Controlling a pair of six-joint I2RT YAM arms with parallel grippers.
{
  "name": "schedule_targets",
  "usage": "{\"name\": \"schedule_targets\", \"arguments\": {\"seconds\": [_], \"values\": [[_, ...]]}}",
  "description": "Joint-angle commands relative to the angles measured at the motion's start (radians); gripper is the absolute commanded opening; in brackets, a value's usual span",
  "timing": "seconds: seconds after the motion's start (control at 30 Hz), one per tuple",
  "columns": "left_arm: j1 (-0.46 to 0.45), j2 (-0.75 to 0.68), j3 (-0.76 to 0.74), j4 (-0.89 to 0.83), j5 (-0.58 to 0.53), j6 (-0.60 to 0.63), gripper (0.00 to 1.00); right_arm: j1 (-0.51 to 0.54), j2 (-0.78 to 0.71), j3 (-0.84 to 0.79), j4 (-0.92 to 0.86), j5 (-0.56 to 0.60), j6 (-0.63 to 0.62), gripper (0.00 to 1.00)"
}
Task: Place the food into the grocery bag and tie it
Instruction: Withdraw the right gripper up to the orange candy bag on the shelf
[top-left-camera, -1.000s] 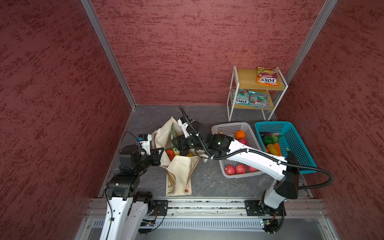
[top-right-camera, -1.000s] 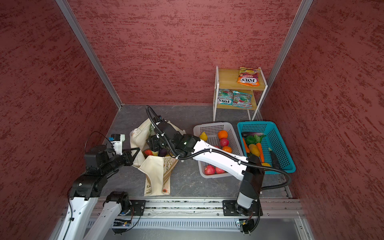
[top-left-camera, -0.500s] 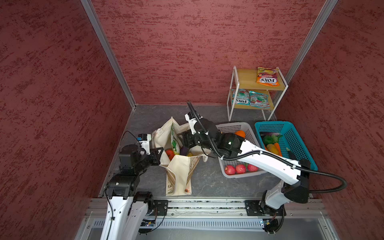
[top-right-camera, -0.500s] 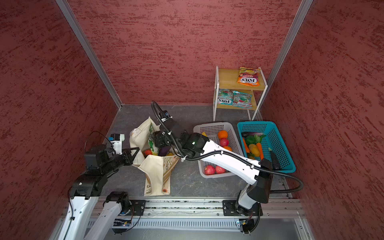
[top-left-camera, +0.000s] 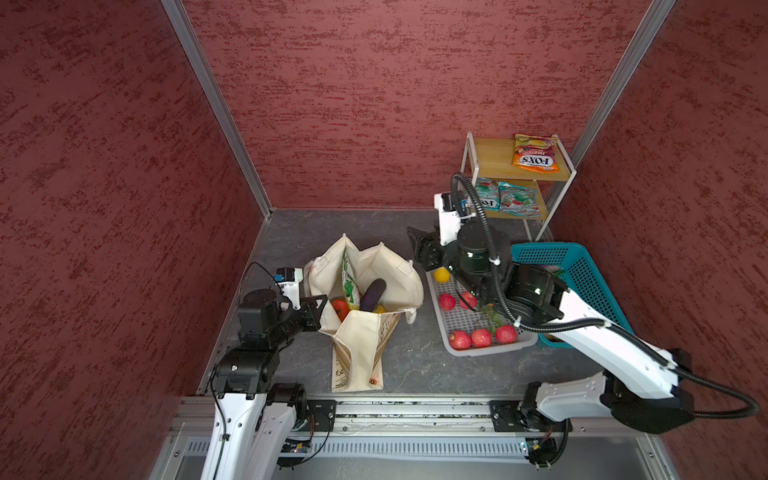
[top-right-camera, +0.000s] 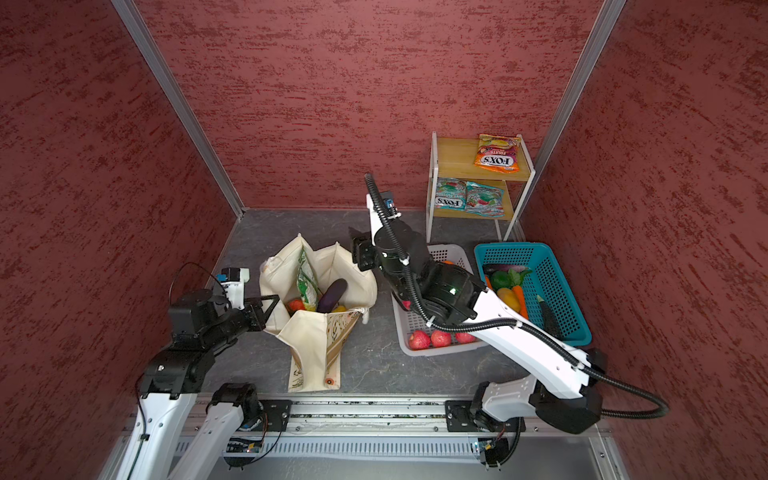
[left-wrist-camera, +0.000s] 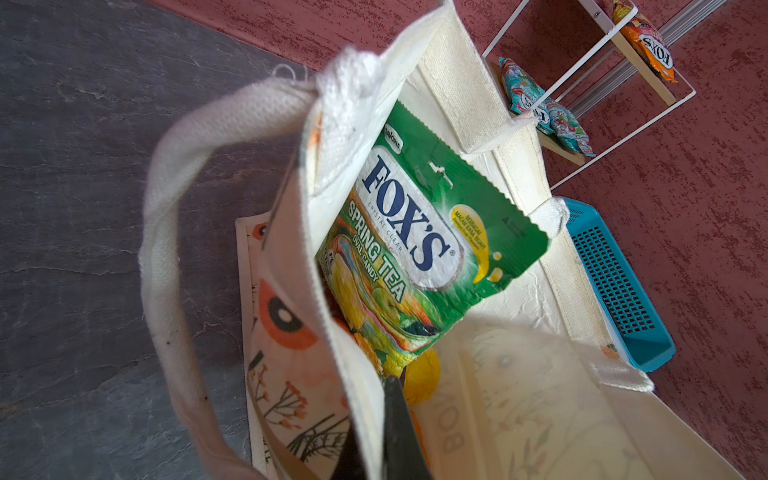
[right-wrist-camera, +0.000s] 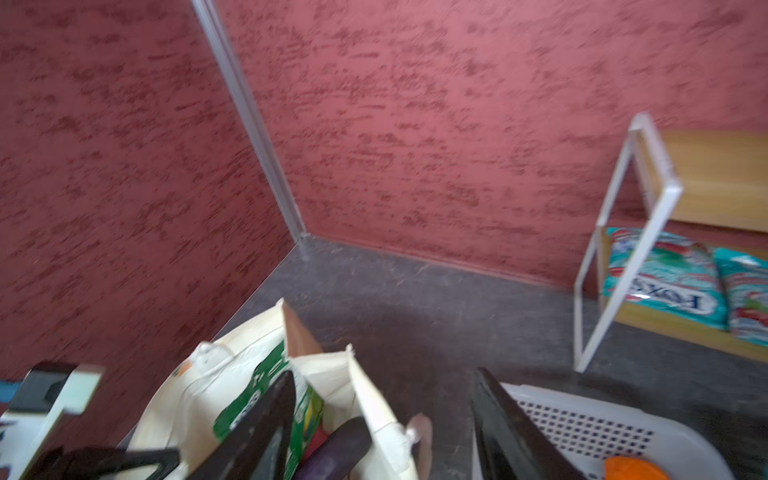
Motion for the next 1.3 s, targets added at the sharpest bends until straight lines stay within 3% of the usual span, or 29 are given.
{"name": "schedule_targets", "arguments": {"seconds": [0.0, 0.2, 0.37, 0.73, 0.9, 1.1, 1.27], "values": [[0.008, -0.011, -0.002, 0.063, 0.01, 0.008, 0.0, -0.056, -0.061, 0.035, -0.022, 0.14, -0.032, 0.67], [0.007, -0.012, -0.002, 0.064, 0.012, 0.007, 0.0, -0.243, -0.137, 0.041, -0.046, 0.175, 0.074, 0.68], [-0.001, -0.015, -0.002, 0.063, 0.005, 0.007, 0.0, -0.432, -0.109, 0.072, -0.063, 0.138, 0.104, 0.71], [-0.015, -0.026, -0.002, 0.061, -0.007, 0.007, 0.0, -0.831, 0.132, 0.305, -0.128, -0.163, 0.202, 0.74], [-0.021, -0.026, -0.003, 0.061, -0.008, 0.008, 0.0, -0.996, 0.32, 0.473, -0.22, -0.369, 0.293, 0.76], [-0.024, -0.023, -0.002, 0.061, -0.007, 0.009, 0.0, -1.102, 0.511, 0.674, -0.288, -0.547, 0.355, 0.76], [-0.027, -0.025, -0.003, 0.062, -0.008, 0.008, 0.0, -1.127, 0.637, 0.821, -0.358, -0.57, 0.373, 0.76]]}}
